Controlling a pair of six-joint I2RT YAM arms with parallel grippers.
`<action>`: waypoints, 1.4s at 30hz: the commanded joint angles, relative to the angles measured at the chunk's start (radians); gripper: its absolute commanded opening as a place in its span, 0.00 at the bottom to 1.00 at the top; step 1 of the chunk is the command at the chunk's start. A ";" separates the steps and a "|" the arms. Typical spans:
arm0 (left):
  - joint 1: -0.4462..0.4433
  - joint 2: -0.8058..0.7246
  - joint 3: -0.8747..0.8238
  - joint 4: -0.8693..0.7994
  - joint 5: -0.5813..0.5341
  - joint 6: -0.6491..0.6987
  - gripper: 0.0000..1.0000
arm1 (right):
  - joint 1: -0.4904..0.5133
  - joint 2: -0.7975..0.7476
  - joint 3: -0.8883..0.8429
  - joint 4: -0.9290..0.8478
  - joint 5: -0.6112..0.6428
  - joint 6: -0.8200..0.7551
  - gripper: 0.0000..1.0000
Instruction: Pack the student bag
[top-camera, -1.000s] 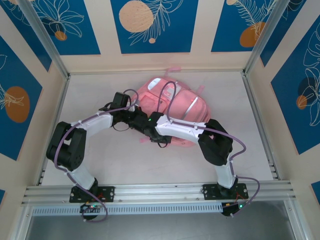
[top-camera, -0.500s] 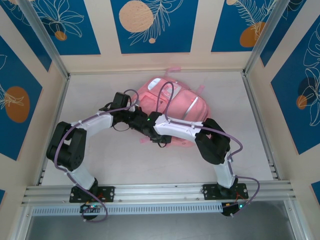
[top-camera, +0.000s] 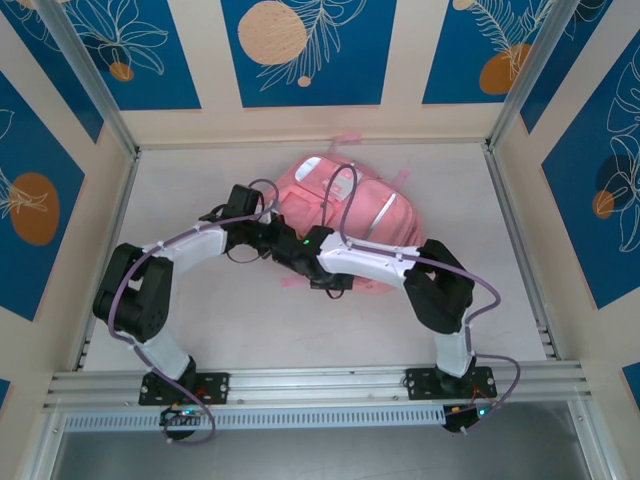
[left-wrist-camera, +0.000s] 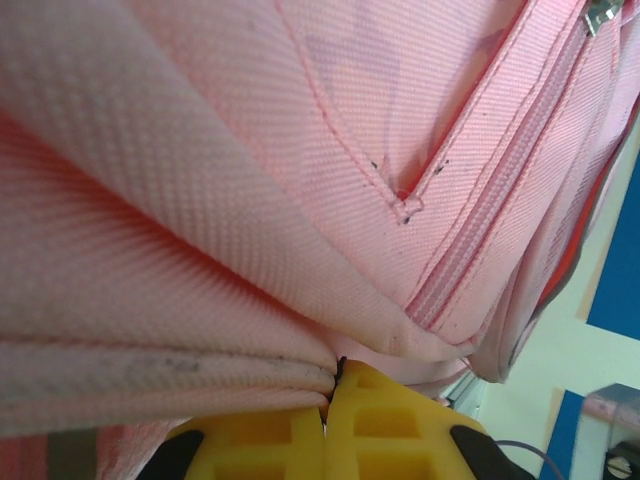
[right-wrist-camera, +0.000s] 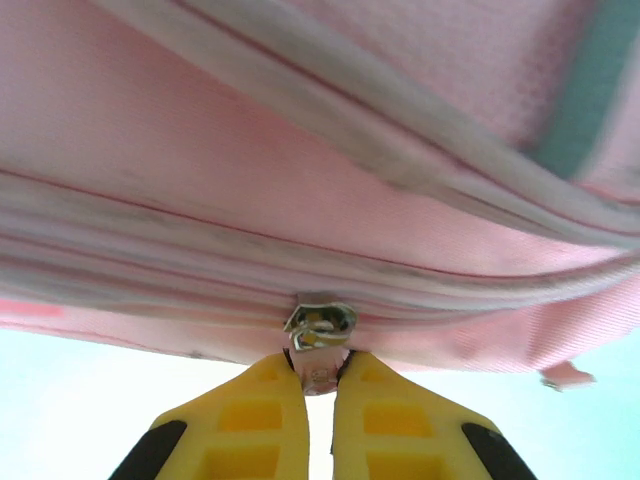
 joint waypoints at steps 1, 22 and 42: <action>0.020 0.014 0.032 -0.046 -0.051 0.057 0.00 | -0.005 -0.094 -0.095 -0.074 0.004 -0.028 0.07; 0.071 0.024 0.075 -0.085 -0.030 0.093 0.00 | -0.067 -0.388 -0.249 0.245 -0.221 -0.379 0.39; 0.072 0.016 0.078 -0.084 0.001 0.089 0.00 | -0.171 -0.306 -0.289 0.305 -0.351 -0.452 0.39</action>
